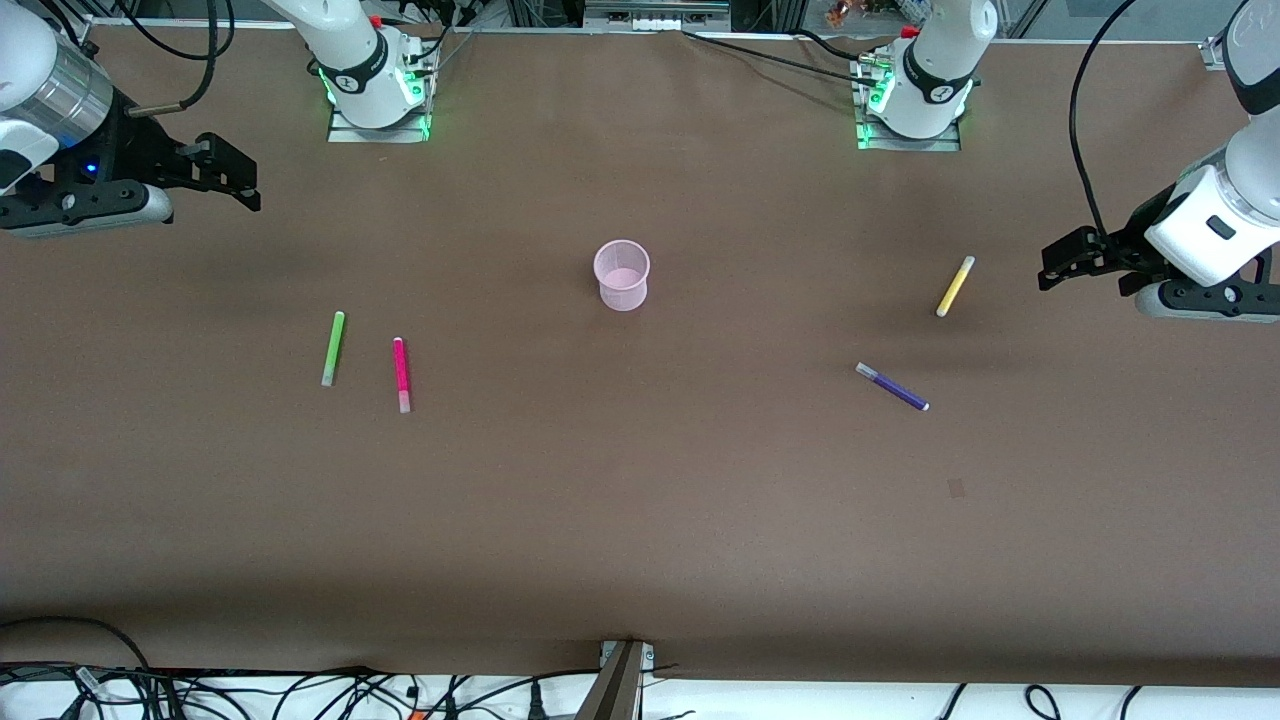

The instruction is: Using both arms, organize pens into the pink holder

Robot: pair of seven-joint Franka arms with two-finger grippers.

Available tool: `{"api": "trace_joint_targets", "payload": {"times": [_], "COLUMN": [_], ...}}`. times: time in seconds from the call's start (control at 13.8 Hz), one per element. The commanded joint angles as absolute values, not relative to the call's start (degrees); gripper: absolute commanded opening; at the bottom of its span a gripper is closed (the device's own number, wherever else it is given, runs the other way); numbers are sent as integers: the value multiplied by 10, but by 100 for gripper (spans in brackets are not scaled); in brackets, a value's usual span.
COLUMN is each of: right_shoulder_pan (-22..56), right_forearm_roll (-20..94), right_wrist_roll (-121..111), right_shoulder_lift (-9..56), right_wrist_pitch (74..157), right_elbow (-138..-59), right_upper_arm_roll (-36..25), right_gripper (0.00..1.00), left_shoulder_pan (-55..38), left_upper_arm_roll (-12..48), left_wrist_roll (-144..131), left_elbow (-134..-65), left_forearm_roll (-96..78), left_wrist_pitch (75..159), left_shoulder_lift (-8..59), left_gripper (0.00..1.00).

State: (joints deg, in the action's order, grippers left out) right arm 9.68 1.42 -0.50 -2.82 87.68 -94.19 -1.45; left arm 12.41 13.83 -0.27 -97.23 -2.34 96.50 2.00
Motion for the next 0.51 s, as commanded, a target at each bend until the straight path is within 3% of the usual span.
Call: {"api": "trace_joint_targets", "payload": {"times": [0.0,0.44], "right_shoulder_pan": [85,85], "right_forearm_roll": [14,12], "right_wrist_roll": [-1,-11], "right_shoulder_lift": [-26,-23], "right_wrist_pitch": [859,855], "right_elbow": [-932,-938], "right_upper_arm_roll": [-4,-4], "right_gripper": [100,100], "left_shoulder_pan": [126,126], "left_upper_arm_roll": [143,143], "left_wrist_roll": [-11,-10], "left_elbow": [-957,-957], "left_forearm_roll": [-15,-15], "left_wrist_pitch": [957,957], "left_shoulder_lift": [25,25], "left_gripper": [100,100]}}
